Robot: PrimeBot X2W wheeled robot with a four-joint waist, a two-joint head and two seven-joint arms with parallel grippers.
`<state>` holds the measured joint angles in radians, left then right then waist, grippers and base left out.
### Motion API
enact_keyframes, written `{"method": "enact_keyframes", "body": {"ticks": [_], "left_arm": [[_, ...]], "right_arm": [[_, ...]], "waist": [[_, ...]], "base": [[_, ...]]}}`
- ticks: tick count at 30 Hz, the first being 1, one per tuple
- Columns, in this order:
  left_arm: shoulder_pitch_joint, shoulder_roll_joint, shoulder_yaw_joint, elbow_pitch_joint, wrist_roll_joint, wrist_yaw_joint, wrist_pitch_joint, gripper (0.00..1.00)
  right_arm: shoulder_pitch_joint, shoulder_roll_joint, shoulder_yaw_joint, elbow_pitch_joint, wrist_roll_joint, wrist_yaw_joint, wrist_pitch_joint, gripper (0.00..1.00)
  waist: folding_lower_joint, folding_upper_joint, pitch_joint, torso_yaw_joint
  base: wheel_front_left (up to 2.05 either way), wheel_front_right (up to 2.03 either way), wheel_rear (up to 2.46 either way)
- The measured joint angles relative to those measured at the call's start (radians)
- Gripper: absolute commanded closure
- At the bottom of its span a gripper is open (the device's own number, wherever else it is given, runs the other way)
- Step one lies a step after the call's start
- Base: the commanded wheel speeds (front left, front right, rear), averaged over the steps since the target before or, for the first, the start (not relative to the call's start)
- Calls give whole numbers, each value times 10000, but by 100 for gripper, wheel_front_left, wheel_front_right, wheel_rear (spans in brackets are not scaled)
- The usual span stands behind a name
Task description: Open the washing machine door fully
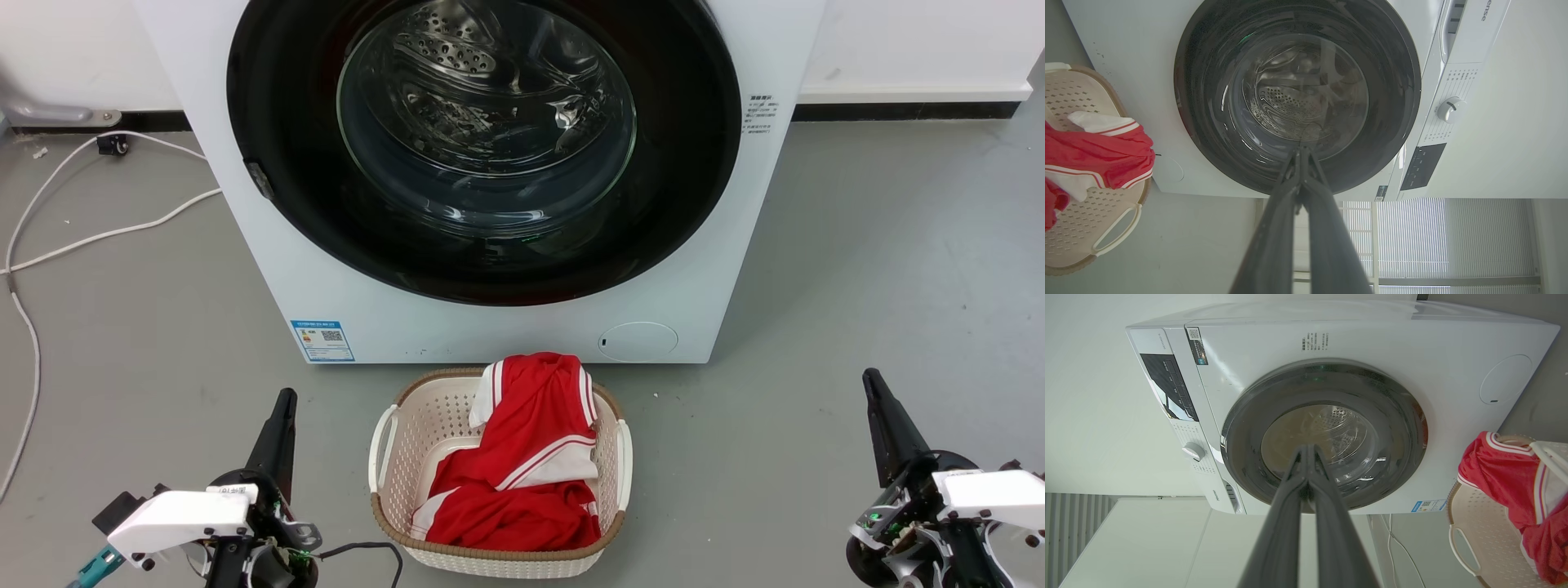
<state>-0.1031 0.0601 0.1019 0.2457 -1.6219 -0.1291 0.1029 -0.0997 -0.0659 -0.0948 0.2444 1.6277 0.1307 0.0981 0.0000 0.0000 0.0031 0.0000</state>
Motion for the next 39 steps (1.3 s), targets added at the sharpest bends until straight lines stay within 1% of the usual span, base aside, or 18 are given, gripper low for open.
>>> {"method": "enact_keyframes", "body": {"ticks": [16,17,21,28,33,39], "left_arm": [[-1,-21,23,4,15,0,12,100],[21,-31,17,56,8,2,2,0],[353,-109,-35,347,2,15,-21,0],[384,-111,-416,138,265,15,-368,0],[378,-111,-564,-75,675,15,-602,0],[361,-111,-600,-445,1693,15,-861,0]], "right_arm": [[-2,25,-38,2,-25,0,38,100],[28,29,-35,46,-21,2,36,0],[368,75,0,316,-21,0,4,0],[438,81,153,75,-221,0,-324,0],[477,82,207,-174,-792,0,-562,0],[535,84,278,-535,-2054,-2,-815,0]], "waist": [[0,0,0,0],[0,1,-1,0],[0,0,-1,0],[0,1,4,2],[0,1,12,-2],[0,1,33,-10]], "base": [[0,0,0],[0,0,0],[0,0,0],[0,0,0],[0,0,0],[0,0,0]]}}
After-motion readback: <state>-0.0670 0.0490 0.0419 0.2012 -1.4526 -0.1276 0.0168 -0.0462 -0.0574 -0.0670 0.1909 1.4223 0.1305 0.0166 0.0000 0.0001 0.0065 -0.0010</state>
